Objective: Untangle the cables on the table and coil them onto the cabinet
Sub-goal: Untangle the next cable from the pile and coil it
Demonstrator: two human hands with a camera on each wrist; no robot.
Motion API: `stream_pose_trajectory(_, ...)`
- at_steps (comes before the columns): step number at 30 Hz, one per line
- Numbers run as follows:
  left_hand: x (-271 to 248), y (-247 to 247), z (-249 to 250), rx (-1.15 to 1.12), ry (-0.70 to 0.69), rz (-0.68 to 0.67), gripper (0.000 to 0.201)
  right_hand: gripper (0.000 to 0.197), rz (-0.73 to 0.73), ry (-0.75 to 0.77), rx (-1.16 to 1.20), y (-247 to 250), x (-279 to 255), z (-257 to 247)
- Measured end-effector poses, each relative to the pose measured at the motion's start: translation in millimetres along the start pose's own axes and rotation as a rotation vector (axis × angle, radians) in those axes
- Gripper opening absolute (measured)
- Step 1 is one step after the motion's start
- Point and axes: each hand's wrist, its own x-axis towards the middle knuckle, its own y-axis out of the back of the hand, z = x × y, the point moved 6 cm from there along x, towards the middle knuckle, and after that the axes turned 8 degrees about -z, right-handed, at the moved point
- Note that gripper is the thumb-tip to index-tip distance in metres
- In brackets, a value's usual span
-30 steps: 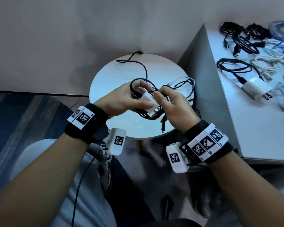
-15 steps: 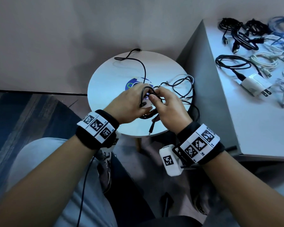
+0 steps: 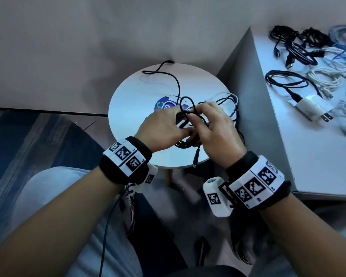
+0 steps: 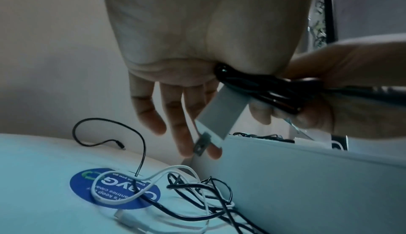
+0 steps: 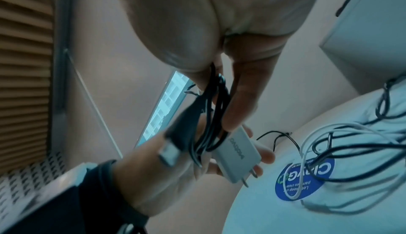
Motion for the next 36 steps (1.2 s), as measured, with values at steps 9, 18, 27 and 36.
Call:
stream_pose_trajectory(9, -9.3, -7.0, 16.7, -0.654, -0.200, -0.276, 0.089, 0.016, -0.094, -0.172, 0.538, 12.8, -5.4, 0.0)
stream_pose_trajectory(18, 10.4, 17.1, -22.3, 0.138, -0.081, -0.004, 0.040, 0.018, -0.008, -0.190, 0.538, 41.0, -3.3, 9.2)
stream_pose_trajectory(27, -10.1, -28.9, 17.1, -1.122, -0.017, -0.259, 0.059, 0.021, -0.115, -0.163, 0.483, 20.5, -2.6, 7.3)
stream_pose_trajectory(36, -9.7, -16.7, 22.0, -0.837, -0.080, -0.145, 0.041, 0.017, -0.132, -0.180, 0.441, 21.6, -2.1, 11.9)
